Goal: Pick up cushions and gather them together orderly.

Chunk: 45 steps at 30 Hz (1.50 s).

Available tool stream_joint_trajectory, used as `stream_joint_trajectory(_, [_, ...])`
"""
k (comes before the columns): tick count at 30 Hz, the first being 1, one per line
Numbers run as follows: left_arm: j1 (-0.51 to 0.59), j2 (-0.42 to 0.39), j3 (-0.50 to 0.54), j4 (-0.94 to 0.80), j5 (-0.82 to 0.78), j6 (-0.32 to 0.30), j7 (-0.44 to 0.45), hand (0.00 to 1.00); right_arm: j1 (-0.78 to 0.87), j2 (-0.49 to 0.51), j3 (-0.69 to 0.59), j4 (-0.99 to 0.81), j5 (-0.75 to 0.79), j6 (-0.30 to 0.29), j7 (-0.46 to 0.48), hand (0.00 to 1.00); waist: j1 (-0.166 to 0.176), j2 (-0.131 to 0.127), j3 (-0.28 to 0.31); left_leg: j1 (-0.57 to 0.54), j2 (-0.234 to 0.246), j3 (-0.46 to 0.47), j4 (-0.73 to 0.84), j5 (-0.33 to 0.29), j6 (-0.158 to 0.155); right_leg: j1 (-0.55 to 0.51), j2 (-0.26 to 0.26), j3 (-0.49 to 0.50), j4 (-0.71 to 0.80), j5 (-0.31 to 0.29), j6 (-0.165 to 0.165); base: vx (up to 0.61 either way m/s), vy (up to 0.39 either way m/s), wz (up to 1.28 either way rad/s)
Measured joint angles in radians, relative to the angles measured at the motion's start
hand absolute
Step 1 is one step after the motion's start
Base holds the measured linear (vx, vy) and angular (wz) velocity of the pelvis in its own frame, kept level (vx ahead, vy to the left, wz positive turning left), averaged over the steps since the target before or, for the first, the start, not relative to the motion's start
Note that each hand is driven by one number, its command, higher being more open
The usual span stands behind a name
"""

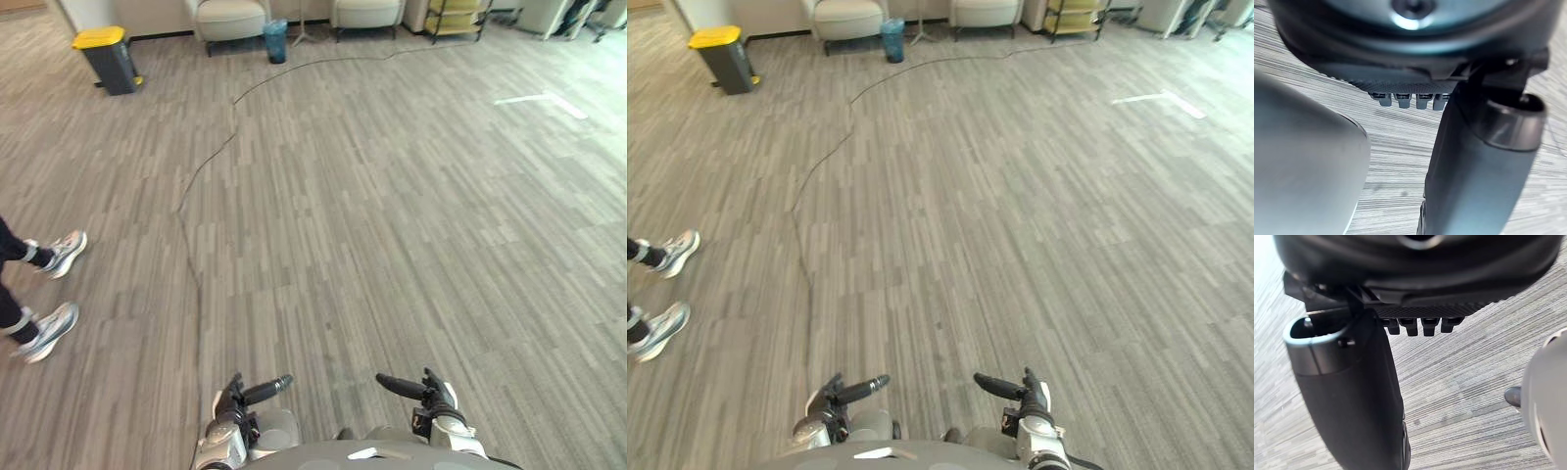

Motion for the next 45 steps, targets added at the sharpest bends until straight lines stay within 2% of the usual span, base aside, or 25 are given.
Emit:
stream_joint_trajectory(4, [-0.003,-0.002,0.005,0.006,-0.031,-0.012,0.003,1.00,0.004,-0.004,0.004,0.004,0.013,0.008,-0.016,1.00,0.013,0.003,0.003,-0.074,-0.046,-0.122,-0.387,0.077,-0.044,0.062,-0.061,0.102,0.010,-0.091,0.059,0.47,0.251,-0.69])
stream_joint_trajectory(5, [0.000,-0.001,0.008,0.007,-0.054,-0.021,0.003,1.00,0.006,-0.004,0.018,0.004,0.013,0.013,-0.017,1.00,0.021,-0.003,0.001,-0.081,-0.050,-0.149,-0.393,0.166,-0.075,0.077,-0.086,0.150,0.043,-0.153,0.076,0.58,0.367,-1.02])
stream_joint_trajectory(7, [-0.002,0.005,0.012,0.003,-0.056,-0.025,0.003,1.00,0.009,0.005,0.019,0.010,0.012,0.017,-0.016,1.00,0.037,-0.022,-0.017,-0.091,-0.076,-0.143,-0.308,0.205,-0.070,0.074,-0.116,0.230,0.084,-0.189,0.062,0.68,0.414,-0.92])
stream_joint_trajectory(9, [-0.012,0.026,0.018,0.019,-0.052,-0.017,0.003,1.00,0.016,0.015,0.047,0.030,0.010,0.021,-0.006,1.00,0.032,-0.067,-0.038,-0.089,-0.105,-0.076,-0.174,0.103,0.012,0.042,-0.184,0.336,0.191,-0.176,0.085,0.65,0.412,-0.84])
stream_joint_trajectory(10, [-0.016,0.028,0.019,0.029,-0.052,-0.017,0.004,1.00,0.017,0.014,0.048,0.030,0.009,0.020,-0.007,1.00,0.034,-0.072,-0.041,-0.076,-0.105,-0.048,-0.161,0.080,0.026,0.010,-0.191,0.352,0.272,-0.169,0.099,0.64,0.429,-0.87])
stream_joint_trajectory(11, [-0.022,0.035,0.019,0.047,-0.051,-0.017,0.008,1.00,0.013,0.015,0.053,0.028,0.009,0.019,-0.007,1.00,0.035,-0.075,-0.038,-0.041,-0.108,-0.006,-0.166,0.056,0.048,-0.069,-0.203,0.367,0.440,-0.132,0.156,0.38,0.266,-0.65])
stream_joint_trajectory(12, [-0.023,0.037,0.019,0.050,-0.051,-0.016,0.009,1.00,0.011,0.014,0.056,0.027,0.009,0.019,-0.006,1.00,0.035,-0.076,-0.036,-0.029,-0.110,0.005,-0.170,0.050,0.050,-0.092,-0.207,0.370,0.487,-0.113,0.172,0.45,0.324,-1.02])
stream_joint_trajectory(13, [-0.034,0.043,0.018,0.080,-0.047,-0.010,0.014,1.00,0.002,0.012,0.059,0.013,0.009,0.016,0.000,1.00,0.028,-0.070,-0.020,0.073,-0.119,0.055,-0.215,0.021,0.083,-0.236,-0.229,0.357,0.783,-0.044,0.222,0.42,0.268,-0.86])
stream_joint_trajectory(17, [-0.040,0.038,0.001,0.099,-0.043,-0.008,0.031,1.00,0.000,0.008,0.062,-0.030,-0.014,-0.030,-0.001,1.00,0.009,-0.044,-0.004,0.291,-0.107,0.116,-0.350,-0.031,0.083,-0.413,-0.240,0.112,0.902,-0.074,0.171,0.39,0.154,-0.72])
stream_joint_trajectory(18, [-0.040,0.041,0.001,0.106,-0.043,-0.007,0.033,1.00,-0.003,0.010,0.062,-0.037,-0.018,-0.039,-0.001,1.00,0.008,-0.048,-0.001,0.360,-0.098,0.156,-0.400,-0.036,0.079,-0.456,-0.242,-0.007,0.817,-0.089,0.147,0.34,0.040,-0.63])
stream_joint_trajectory(21, [-0.039,0.042,-0.003,0.114,-0.043,-0.002,0.035,1.00,-0.008,0.009,0.060,-0.038,-0.018,-0.048,0.000,1.00,0.005,-0.049,0.000,0.441,-0.096,0.204,-0.484,-0.031,0.070,-0.485,-0.231,-0.140,0.642,-0.090,0.135,0.32,0.032,-0.63])
stream_joint_trajectory(22, [-0.041,0.055,-0.047,0.124,-0.040,-0.001,0.034,1.00,-0.029,0.010,0.059,-0.025,-0.018,-0.050,0.004,1.00,-0.013,-0.048,0.002,0.487,-0.100,0.232,-0.543,-0.030,0.044,-0.506,-0.201,-0.203,0.436,-0.049,0.125,0.51,-0.019,-0.38])
stream_joint_trajectory(23, [-0.040,0.069,-0.093,0.146,-0.032,0.001,0.030,1.00,-0.044,0.005,0.058,-0.008,-0.020,-0.049,0.007,1.00,-0.040,-0.047,0.004,0.522,-0.111,0.226,-0.578,-0.028,0.040,-0.497,-0.175,-0.196,0.334,0.070,0.078,0.55,-0.050,-0.20])
stream_joint_trajectory(24, [-0.041,0.069,-0.107,0.152,-0.032,0.002,0.029,1.00,-0.044,0.001,0.058,-0.002,-0.020,-0.050,0.009,1.00,-0.046,-0.043,0.003,0.533,-0.111,0.217,-0.585,-0.027,0.039,-0.490,-0.167,-0.194,0.323,0.103,0.052,0.50,-0.067,0.03])
stream_joint_trajectory(25, [-0.047,0.056,-0.110,0.157,-0.022,0.003,0.024,1.00,-0.047,-0.013,0.044,0.002,-0.020,-0.048,0.012,1.00,-0.047,-0.021,0.005,0.553,-0.092,0.196,-0.590,-0.020,0.028,-0.474,-0.146,-0.194,0.323,0.092,-0.012,0.52,-0.128,-0.01])
stream_joint_trajectory(26, [-0.050,0.045,-0.106,0.157,-0.006,0.003,0.021,1.00,-0.048,-0.012,0.010,0.001,-0.020,-0.047,0.012,1.00,-0.045,-0.010,0.008,0.551,-0.085,0.163,-0.564,-0.004,0.000,-0.470,-0.145,-0.194,0.346,0.056,-0.017,0.61,-0.178,-0.11])
stream_joint_trajectory(28, [-0.049,0.034,-0.101,0.153,0.007,0.005,0.023,1.00,-0.049,-0.017,-0.029,-0.001,-0.020,-0.036,0.011,1.00,-0.049,0.010,0.007,0.524,-0.059,0.131,-0.427,0.016,-0.035,-0.424,-0.123,-0.193,0.336,0.015,-0.015,0.55,-0.194,-0.12])
stream_joint_trajectory(30, [-0.016,0.029,-0.091,0.113,0.006,0.005,0.022,1.00,-0.039,-0.027,-0.015,0.000,-0.020,-0.021,0.011,1.00,-0.046,0.034,0.011,0.351,0.016,0.054,0.035,0.117,-0.087,-0.311,-0.062,-0.161,0.252,-0.002,-0.021,0.44,-0.136,-0.41])
stream_joint_trajectory(33, [-0.011,0.023,-0.057,0.077,0.005,0.000,0.022,1.00,-0.035,-0.023,-0.007,0.002,-0.017,-0.014,0.004,1.00,-0.040,0.026,0.020,0.208,0.037,0.026,0.282,0.083,-0.074,-0.186,-0.026,-0.099,0.161,-0.006,-0.027,0.40,-0.025,-0.71])
stream_joint_trajectory(36, [-0.010,0.024,-0.058,0.023,0.003,-0.022,0.021,1.00,-0.019,-0.018,0.001,0.003,-0.007,-0.007,0.001,1.00,-0.016,0.000,0.033,0.045,0.028,0.035,0.136,0.007,-0.013,-0.059,-0.028,-0.009,0.063,-0.007,-0.015,0.41,0.061,-0.78])
stream_joint_trajectory(38, [-0.010,0.023,-0.057,0.008,0.003,-0.024,0.021,1.00,-0.018,-0.013,0.000,0.002,-0.006,-0.005,-0.011,1.00,-0.014,-0.006,0.036,-0.006,-0.004,0.017,-0.131,0.013,-0.014,-0.012,-0.052,0.038,0.029,-0.018,0.010,0.39,0.159,-0.74])
stream_joint_trajectory(40, [-0.010,0.010,-0.038,0.007,-0.005,-0.036,0.022,1.00,-0.012,-0.017,0.011,0.003,-0.007,-0.002,-0.013,1.00,-0.007,-0.003,0.034,-0.050,-0.041,-0.037,-0.422,0.092,-0.036,0.020,-0.085,0.098,0.020,-0.064,0.056,0.49,0.322,-0.76])
stream_joint_trajectory(42, [-0.009,0.002,-0.017,0.009,-0.032,-0.035,0.027,1.00,-0.001,-0.024,0.034,0.003,-0.007,0.000,-0.013,1.00,0.012,0.003,0.027,-0.052,-0.030,-0.047,-0.476,0.162,-0.037,0.054,-0.098,0.153,0.034,-0.129,0.084,0.54,0.385,-0.78])
stream_joint_trajectory(43, [-0.007,0.009,-0.016,0.007,-0.042,-0.035,0.024,1.00,0.007,-0.015,0.033,0.004,-0.007,0.002,-0.013,1.00,0.027,-0.008,0.012,-0.053,-0.042,-0.037,-0.435,0.216,-0.035,0.068,-0.121,0.181,0.039,-0.158,0.082,0.67,0.441,-0.91])
stream_joint_trajectory(45, [0.002,0.021,-0.016,0.005,-0.040,-0.043,0.024,1.00,0.023,0.000,0.033,0.009,-0.008,0.003,-0.011,1.00,0.034,-0.050,-0.027,-0.069,-0.074,-0.020,-0.348,0.215,-0.033,0.066,-0.165,0.246,0.069,-0.171,0.079,0.56,0.356,-0.81])
